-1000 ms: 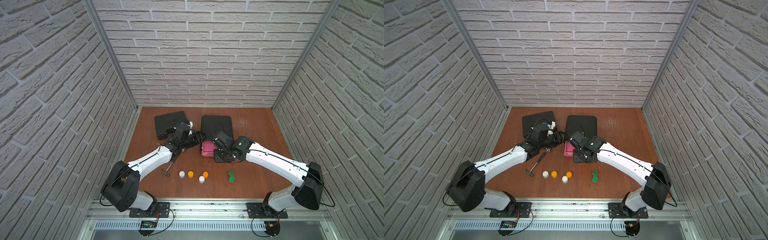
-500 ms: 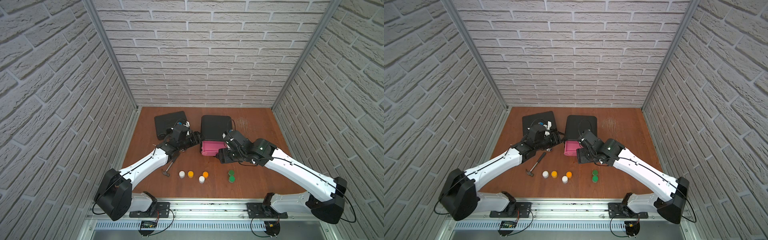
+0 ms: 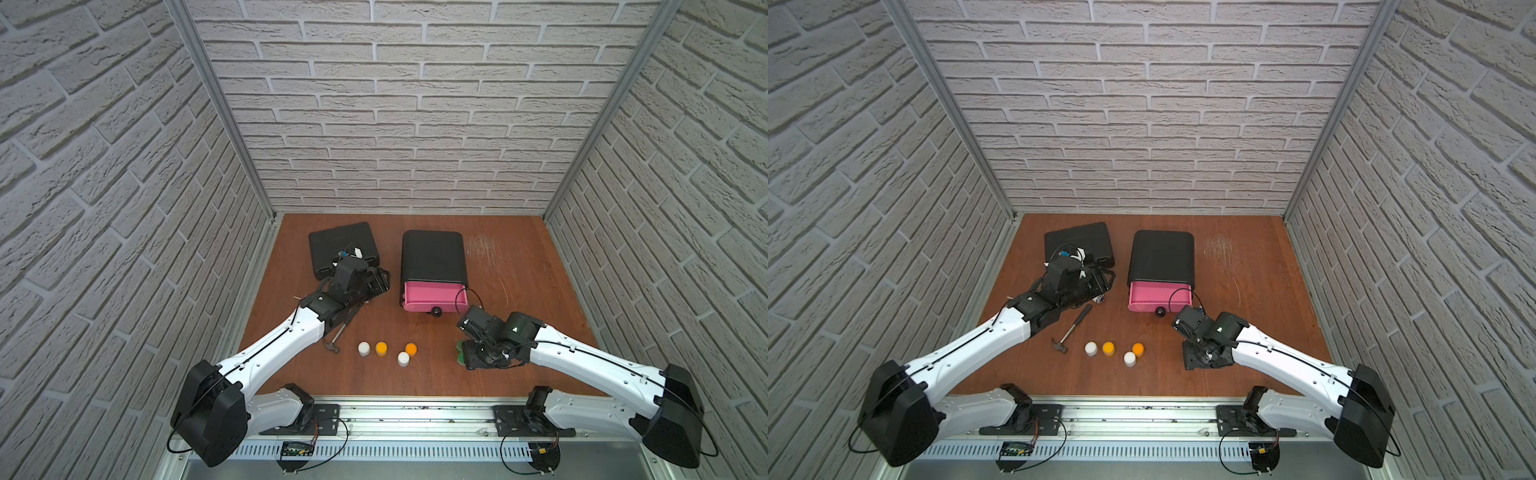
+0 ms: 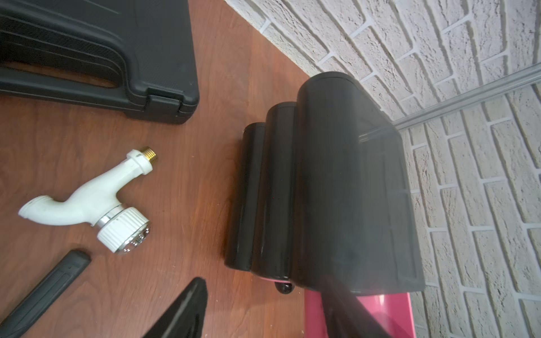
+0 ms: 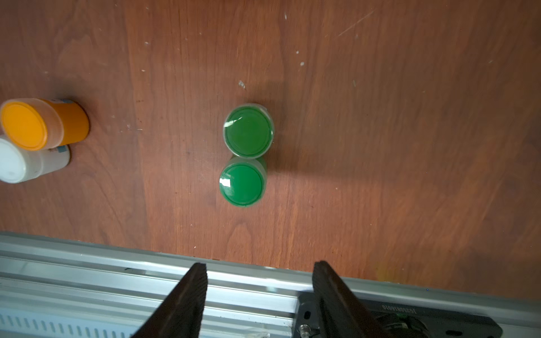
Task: Put the paint cans in the drawer according to color
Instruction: Pick up the paint can at the center of the board.
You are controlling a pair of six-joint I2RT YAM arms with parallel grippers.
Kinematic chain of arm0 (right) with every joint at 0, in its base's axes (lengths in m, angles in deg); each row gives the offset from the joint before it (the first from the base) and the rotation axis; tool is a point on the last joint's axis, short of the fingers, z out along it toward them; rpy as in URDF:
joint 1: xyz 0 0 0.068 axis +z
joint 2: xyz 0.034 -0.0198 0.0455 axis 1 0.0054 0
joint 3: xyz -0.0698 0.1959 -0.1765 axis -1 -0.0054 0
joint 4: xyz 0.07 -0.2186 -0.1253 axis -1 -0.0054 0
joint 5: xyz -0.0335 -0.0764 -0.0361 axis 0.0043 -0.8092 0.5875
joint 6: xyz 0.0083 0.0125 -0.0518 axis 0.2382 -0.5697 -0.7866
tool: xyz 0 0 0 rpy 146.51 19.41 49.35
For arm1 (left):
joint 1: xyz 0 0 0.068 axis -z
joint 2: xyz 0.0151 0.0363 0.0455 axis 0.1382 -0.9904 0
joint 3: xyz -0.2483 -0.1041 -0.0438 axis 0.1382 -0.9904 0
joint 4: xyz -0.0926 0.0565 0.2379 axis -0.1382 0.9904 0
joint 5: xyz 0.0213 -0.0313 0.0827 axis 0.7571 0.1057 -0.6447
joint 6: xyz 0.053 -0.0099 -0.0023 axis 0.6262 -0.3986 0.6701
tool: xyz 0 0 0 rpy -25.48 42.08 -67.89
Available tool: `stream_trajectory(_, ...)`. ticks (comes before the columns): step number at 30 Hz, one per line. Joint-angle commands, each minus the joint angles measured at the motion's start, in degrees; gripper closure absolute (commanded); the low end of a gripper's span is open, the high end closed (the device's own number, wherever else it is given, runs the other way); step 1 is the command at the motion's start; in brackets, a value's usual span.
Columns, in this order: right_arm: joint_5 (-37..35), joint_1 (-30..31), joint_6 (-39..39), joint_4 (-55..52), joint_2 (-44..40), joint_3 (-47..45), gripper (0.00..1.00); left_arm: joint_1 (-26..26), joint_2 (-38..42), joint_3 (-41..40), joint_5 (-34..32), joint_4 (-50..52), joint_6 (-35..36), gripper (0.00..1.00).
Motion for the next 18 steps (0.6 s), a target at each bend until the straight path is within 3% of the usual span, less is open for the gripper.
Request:
stream_trajectory(1, 2.41, 0.32, 2.47, 8.27, 3.27, -1.58, 0.39, -0.58, 1.36, -0.53, -1.72, -0.19, -0.51, 0.33)
stream_trajectory(18, -1.38, -0.01, 0.62, 11.55, 13.27, -0.3, 0.42, -1.12, 1.31, -1.54, 0.08, -1.13, -0.97, 0.34)
